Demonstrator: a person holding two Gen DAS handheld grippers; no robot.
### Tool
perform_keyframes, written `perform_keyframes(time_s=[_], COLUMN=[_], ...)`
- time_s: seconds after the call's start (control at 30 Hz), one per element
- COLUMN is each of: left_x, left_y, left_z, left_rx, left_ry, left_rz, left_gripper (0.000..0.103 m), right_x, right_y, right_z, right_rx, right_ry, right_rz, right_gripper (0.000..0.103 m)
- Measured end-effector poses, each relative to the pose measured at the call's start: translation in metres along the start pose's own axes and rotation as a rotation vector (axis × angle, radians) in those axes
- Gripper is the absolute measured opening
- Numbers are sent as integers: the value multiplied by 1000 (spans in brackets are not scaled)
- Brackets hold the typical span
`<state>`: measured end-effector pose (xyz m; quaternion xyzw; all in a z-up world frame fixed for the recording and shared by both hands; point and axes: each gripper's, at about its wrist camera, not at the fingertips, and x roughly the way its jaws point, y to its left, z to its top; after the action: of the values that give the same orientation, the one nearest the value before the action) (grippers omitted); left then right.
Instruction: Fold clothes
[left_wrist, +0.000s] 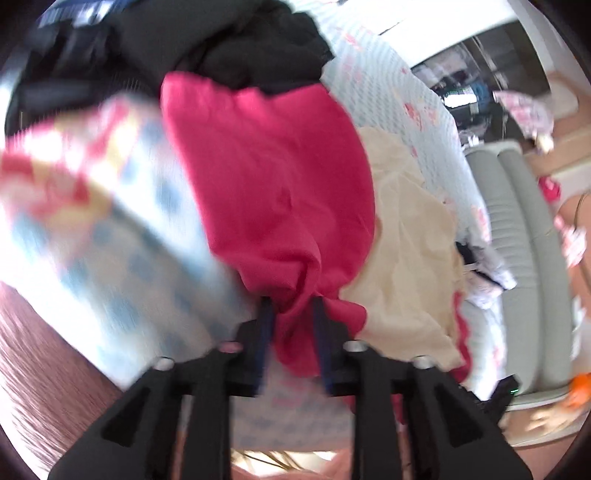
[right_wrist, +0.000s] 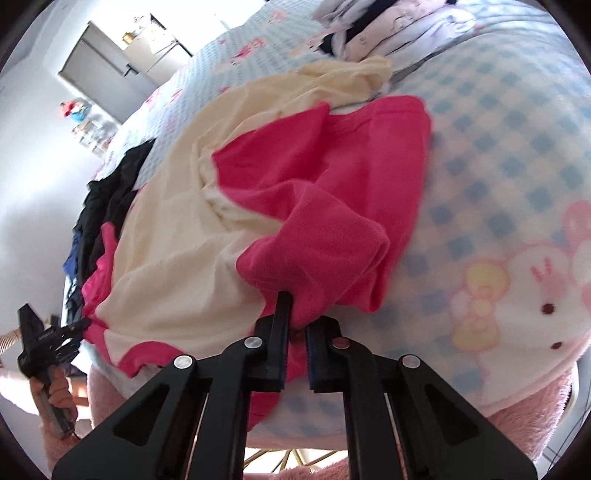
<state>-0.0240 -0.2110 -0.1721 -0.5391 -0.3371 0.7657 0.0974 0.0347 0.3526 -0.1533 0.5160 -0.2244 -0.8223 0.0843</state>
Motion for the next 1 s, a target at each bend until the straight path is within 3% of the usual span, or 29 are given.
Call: perform_keyframes(time_s=[0.03,0.2,0.3,0.4,0.43,0.47,0.53,0.6,0.67,0.7,0.73,0.83,0.93,1.0], left_x=[3,31,40,51,56,62,79,90,86,82,77,58,27,17], left_y=[5,32,25,11,5,0,-8,-20,-28,-31,-34,-41,-42,-36], left_z=[-4,-33,-34,-22,-17,-12,-8,-11,-13,-14,-14,-15,-16,-14], left_rx=[-28,-168,-157,-151,-140,-127,-108,-61,-14,5,23,62,96,110], left_ry=[15,146,121,122,130,138,161,175,156,142,127,83,34,21], left_rz=[-28,-237,-257,-358,-392,-386,-295,-232,-205,-197,-189,-211,-292,-302], left_gripper=[42,51,55,58,62,66,64,57,30,26,21,16,16,17], right_x=[0,-9,-5,9,16,22,33,43,43,41,38,20,-6,-13], right_y=[0,-18,-30,-24,-20,-17,-13,-9,-1,3,7,11,13,11], right_z=[-1,3,12,22,27,30,34,38,37,35,33,28,20,14], right_rx=[3,79,149,153,152,150,146,142,95,65,46,31,51,50], right_ry=[6,-32,-33,-16,-12,-5,11,28,28,26,20,-1,-36,-38], right_rz=[24,87,131,157,167,165,142,119,102,94,89,114,211,234], right_gripper=[12,27,44,48,56,60,65,60,38,23,19,12,11,11])
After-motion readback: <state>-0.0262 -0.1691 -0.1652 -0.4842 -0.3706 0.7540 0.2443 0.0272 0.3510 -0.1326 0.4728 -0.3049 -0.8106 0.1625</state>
